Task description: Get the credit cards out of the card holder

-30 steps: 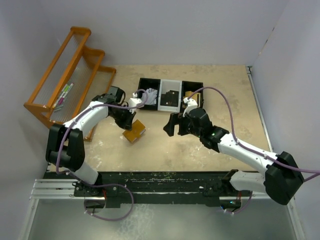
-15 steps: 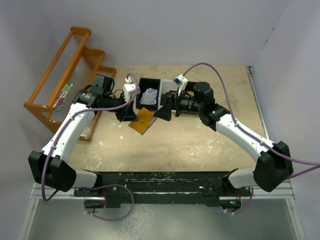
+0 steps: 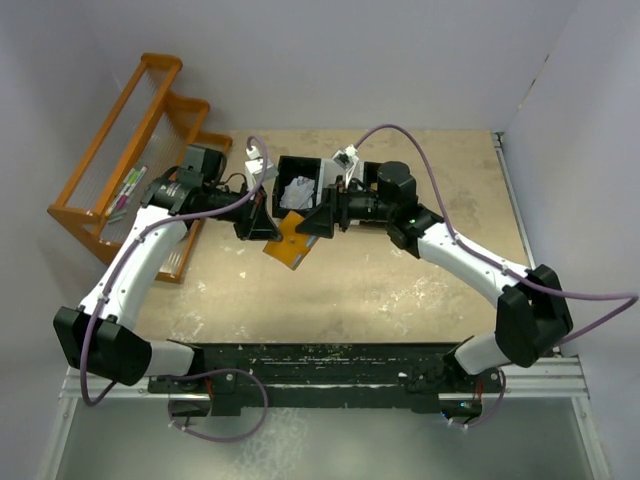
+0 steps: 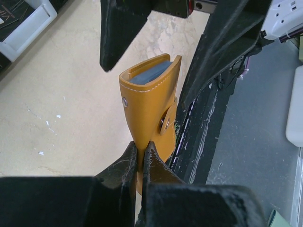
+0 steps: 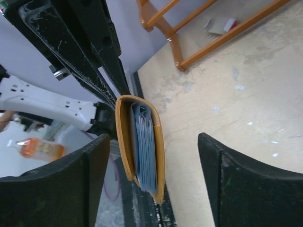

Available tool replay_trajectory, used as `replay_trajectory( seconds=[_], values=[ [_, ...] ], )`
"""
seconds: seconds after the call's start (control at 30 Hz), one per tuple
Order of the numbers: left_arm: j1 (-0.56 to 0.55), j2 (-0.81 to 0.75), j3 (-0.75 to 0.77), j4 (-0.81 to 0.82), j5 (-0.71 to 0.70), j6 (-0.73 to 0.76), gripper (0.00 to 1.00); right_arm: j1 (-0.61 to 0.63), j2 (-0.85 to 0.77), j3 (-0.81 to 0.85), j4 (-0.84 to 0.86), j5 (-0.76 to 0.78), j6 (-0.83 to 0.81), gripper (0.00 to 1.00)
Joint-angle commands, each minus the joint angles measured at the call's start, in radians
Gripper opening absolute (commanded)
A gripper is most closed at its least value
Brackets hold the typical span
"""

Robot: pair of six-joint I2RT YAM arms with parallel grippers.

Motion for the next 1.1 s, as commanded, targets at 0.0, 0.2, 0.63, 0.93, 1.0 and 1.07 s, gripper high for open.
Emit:
replay_trajectory(
  seconds=[0.0,0.2,0.63,0.93,1.0,1.07],
  values=[
    [-0.003,-0.055,0.049,0.043,0.07,-0.053,0.0,0.01,0.005,0.013,0.165,-0.082,0.119,0.67],
    [-0.003,-0.089,0.027,0.073,0.069,-0.095,0.02,0.009,0.014,-0.031,0.333,-0.131,0.278,0.14],
    [-0.002,-0.147,-0.071,0.067,0.234,-0.113,0.89,-0.004,-0.083,-0.077,0.39,-0.271,0.251,0.0],
    [-0.001,-0.157,-0.13,0.162,0.38,-0.259,0.69,-0.004,-0.053,0.001,0.475,-0.25,0.267,0.0],
    [0.001,-0.157,-0.127,0.169,0.407,-0.268,0.6,-0.005,-0.042,0.013,0.459,-0.239,0.265,0.0],
    [0.001,-0.157,-0.128,0.171,0.413,-0.275,0.48,-0.004,-0.037,0.02,0.451,-0.231,0.264,0.0]
  ],
)
